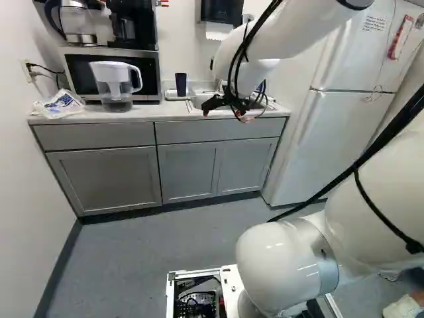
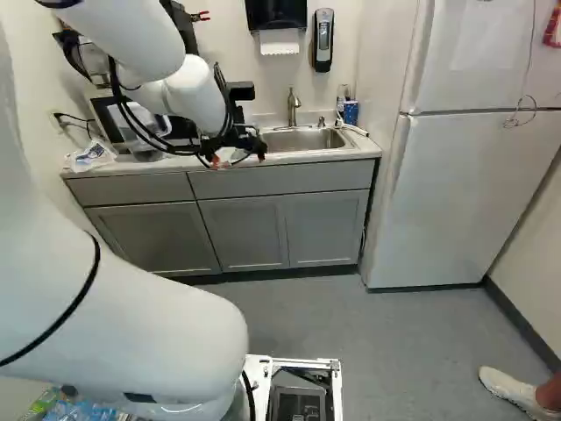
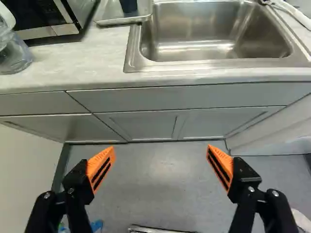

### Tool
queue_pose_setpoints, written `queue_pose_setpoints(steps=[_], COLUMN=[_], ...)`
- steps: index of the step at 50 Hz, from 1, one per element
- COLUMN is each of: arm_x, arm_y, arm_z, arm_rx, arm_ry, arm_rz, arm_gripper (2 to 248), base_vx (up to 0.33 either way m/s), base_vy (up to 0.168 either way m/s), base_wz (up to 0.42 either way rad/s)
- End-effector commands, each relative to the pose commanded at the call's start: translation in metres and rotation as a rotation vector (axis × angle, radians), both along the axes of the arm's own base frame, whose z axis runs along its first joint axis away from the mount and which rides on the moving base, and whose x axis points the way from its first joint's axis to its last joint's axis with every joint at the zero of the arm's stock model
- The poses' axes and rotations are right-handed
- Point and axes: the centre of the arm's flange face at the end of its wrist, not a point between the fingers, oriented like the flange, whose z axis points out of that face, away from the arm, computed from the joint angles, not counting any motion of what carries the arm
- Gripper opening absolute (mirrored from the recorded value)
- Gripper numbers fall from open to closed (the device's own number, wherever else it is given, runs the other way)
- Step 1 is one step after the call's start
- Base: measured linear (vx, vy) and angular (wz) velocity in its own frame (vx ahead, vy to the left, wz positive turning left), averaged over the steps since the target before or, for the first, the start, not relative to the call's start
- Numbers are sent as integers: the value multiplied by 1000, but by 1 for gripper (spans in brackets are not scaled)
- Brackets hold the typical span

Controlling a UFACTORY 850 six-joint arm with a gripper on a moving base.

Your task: Rinse the cup and place it in the tray

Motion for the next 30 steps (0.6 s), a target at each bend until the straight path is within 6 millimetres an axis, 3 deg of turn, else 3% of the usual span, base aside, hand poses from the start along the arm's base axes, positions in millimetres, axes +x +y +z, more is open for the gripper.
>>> queue_pose_setpoints(steps=[30], arm_x=[-23], arm_y=[-13], arm_z=[-65], arm_rx=[-18], arm_ry=[-129], arm_rz=[-44], arm_gripper=[247], base_vx=[0], base_vy=[0], base_wz=[0])
